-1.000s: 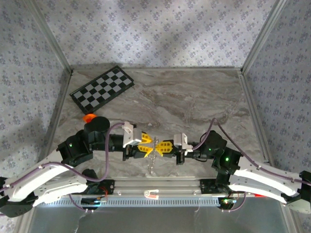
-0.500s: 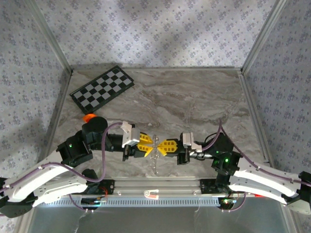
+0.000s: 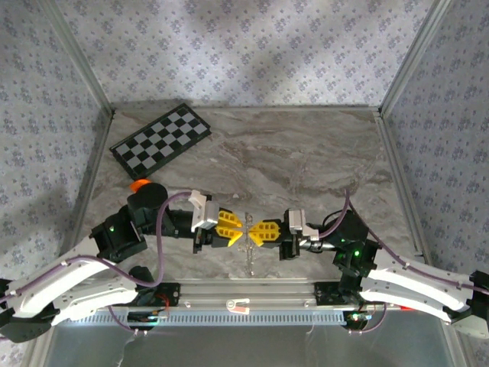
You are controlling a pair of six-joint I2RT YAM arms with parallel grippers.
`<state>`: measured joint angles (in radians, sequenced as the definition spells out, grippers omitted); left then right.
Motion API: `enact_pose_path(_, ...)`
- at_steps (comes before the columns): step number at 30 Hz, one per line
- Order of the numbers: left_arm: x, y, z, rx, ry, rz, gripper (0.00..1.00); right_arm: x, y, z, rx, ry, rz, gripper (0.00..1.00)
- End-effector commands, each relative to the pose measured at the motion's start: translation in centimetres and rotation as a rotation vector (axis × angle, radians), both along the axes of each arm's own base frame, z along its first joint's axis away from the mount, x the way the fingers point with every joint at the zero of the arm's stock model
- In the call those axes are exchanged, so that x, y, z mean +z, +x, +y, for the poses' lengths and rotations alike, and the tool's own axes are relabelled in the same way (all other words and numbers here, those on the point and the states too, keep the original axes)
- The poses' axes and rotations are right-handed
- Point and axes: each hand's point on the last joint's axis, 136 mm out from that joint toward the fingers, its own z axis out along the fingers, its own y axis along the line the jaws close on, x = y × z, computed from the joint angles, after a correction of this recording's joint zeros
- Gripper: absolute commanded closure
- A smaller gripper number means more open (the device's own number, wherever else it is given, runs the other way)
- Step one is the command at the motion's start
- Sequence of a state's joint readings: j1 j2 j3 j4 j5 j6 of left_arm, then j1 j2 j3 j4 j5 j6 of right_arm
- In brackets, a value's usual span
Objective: Put the keys on the keyring
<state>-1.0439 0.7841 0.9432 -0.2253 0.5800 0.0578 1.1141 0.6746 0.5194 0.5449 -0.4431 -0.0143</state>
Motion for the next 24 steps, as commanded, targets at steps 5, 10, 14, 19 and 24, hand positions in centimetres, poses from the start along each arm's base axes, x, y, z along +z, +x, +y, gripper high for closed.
enact_pose_path(5, 1.13, -0.49, -0.4, -0.036, -0.043, -0.008, 0.79, 1.4, -0.55, -0.86, 0.014, 0.063, -0.023, 1.0)
enact_pose_path(10, 1.15, -0.5, -0.44, -0.037, -0.046, -0.006, 0.84, 1.31, -0.48, -0.82, 0.01, 0.061, -0.022, 1.0)
enact_pose_path(14, 1.12, -0.56, -0.49, -0.042, -0.05, -0.001, 0.86, 1.25, -0.44, -0.83, 0.008, 0.059, -0.02, 1.0)
enact_pose_path(19, 1.23, -0.66, -0.62, -0.053, -0.056, 0.001, 0.87, 1.24, -0.41, -0.83, 0.006, 0.059, -0.021, 1.0)
enact_pose_path(24, 1.37, -0.72, -0.66, -0.057, -0.063, 0.002, 0.89, 1.18, -0.39, -0.82, 0.006, 0.058, -0.021, 1.0)
